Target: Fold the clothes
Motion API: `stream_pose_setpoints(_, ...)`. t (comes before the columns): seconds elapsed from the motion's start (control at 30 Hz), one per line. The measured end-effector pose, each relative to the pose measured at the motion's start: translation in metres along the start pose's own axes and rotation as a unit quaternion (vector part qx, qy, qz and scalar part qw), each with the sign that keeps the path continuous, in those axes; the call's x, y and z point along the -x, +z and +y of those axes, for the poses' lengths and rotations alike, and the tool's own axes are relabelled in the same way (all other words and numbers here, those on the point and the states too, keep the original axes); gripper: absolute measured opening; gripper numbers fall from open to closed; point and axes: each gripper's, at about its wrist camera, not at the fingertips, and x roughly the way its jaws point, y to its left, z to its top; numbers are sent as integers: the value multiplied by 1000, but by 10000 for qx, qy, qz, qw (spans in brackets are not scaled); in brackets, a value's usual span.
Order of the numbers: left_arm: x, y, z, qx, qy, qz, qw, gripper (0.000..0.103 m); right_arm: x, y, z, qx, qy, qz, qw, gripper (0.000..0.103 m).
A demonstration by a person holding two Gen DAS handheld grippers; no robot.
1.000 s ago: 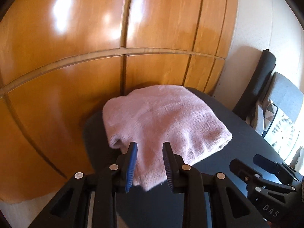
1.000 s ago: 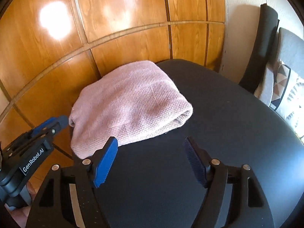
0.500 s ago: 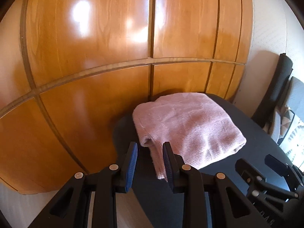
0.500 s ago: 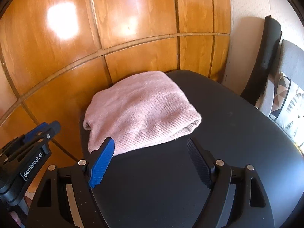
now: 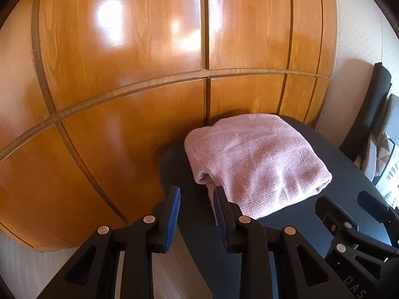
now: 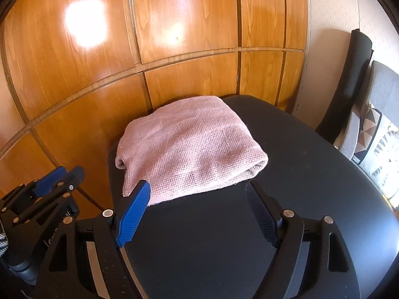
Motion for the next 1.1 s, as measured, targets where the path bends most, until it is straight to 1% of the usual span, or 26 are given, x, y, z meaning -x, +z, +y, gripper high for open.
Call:
stream_pose_setpoints(0.13,0,1,-2,-21,63,97,9999,28,0,-2,1,-10,35,20,10000,81)
stream_pose_setpoints(0.33,-1,0,-4,20,-99,230,9997,28,0,-3,0,1,23,20,10000,81)
stream_pose_setpoints(0.4,1,-1,-5,12,-89,199,9998,28,1,-3,-1,-31,17,-11,10000,81)
stream_pose_setpoints(0.5,3,0,-8,-48,51,200,9998,28,0,-5,-3,-67,37,24,10000,81)
stream_pose_setpoints(0.67,6,3,-3,139,-170,157,9996,28,0,-7,-2,-3,-6,24,10000,81)
stream_pose_setpoints(0.8,7,3,0,246,-291,206,9991,28,2,-4,1,57,-10,-26,10000,81)
stream_pose_setpoints(0.93,9,3,-4,114,-193,133,9997,28,8,-3,4,127,-16,-148,9998,81)
stream_pose_setpoints(1.1,14,1,-4,116,-304,123,9994,28,11,-5,6,198,-81,-171,9996,81)
